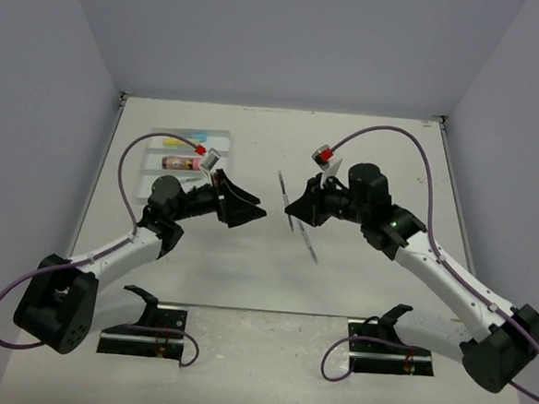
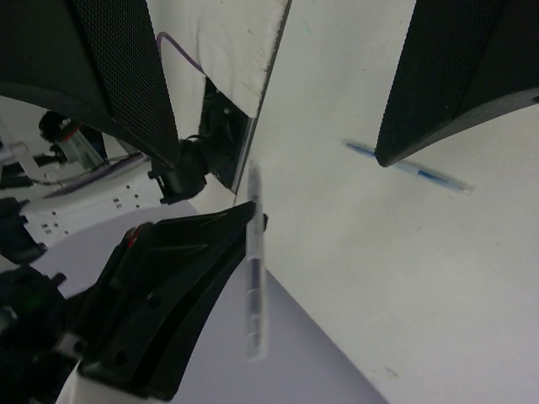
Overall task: Sort the stationery into containers
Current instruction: Pick up the pen from the center of the board.
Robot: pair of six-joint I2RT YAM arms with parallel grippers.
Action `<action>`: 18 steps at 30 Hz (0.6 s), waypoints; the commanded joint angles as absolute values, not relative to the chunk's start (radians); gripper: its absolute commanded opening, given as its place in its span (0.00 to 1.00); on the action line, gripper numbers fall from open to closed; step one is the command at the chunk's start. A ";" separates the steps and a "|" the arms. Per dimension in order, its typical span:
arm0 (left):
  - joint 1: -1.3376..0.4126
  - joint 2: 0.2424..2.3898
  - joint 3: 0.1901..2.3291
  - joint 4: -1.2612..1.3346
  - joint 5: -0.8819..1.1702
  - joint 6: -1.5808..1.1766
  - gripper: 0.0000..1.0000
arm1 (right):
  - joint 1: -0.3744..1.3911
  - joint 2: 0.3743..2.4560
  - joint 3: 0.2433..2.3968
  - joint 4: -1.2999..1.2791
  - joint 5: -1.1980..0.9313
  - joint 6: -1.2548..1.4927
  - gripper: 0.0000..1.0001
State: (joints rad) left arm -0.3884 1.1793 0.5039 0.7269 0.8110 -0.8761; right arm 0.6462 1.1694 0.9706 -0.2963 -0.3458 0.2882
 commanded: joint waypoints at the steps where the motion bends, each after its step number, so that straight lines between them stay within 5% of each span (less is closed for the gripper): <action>1: -0.495 1.152 0.468 1.101 0.924 -0.877 0.99 | 0.637 1.114 0.879 -0.043 -0.866 0.294 0.00; 8: -0.561 1.211 0.483 1.255 0.904 -0.926 0.81 | 0.659 1.078 0.881 -0.036 -0.935 0.314 0.00; 10: -0.571 1.233 0.493 1.269 0.897 -0.931 0.67 | 0.663 1.091 0.888 -0.051 -0.934 0.310 0.00; 14: -0.583 1.276 0.516 1.275 0.891 -0.945 0.12 | 0.664 1.102 0.884 -0.060 -0.904 0.307 0.00; 16: -0.584 1.289 0.522 1.272 0.890 -0.950 0.02 | 0.663 1.104 0.885 -0.075 -0.874 0.303 0.05; 18: -0.583 1.286 0.526 1.240 0.877 -0.946 0.00 | 0.663 1.103 0.886 -0.097 -0.830 0.298 0.24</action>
State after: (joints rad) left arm -0.5806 1.2754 0.4817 1.2102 0.9005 -0.9534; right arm 0.6539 1.1055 0.8696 -0.0913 -0.8714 0.3015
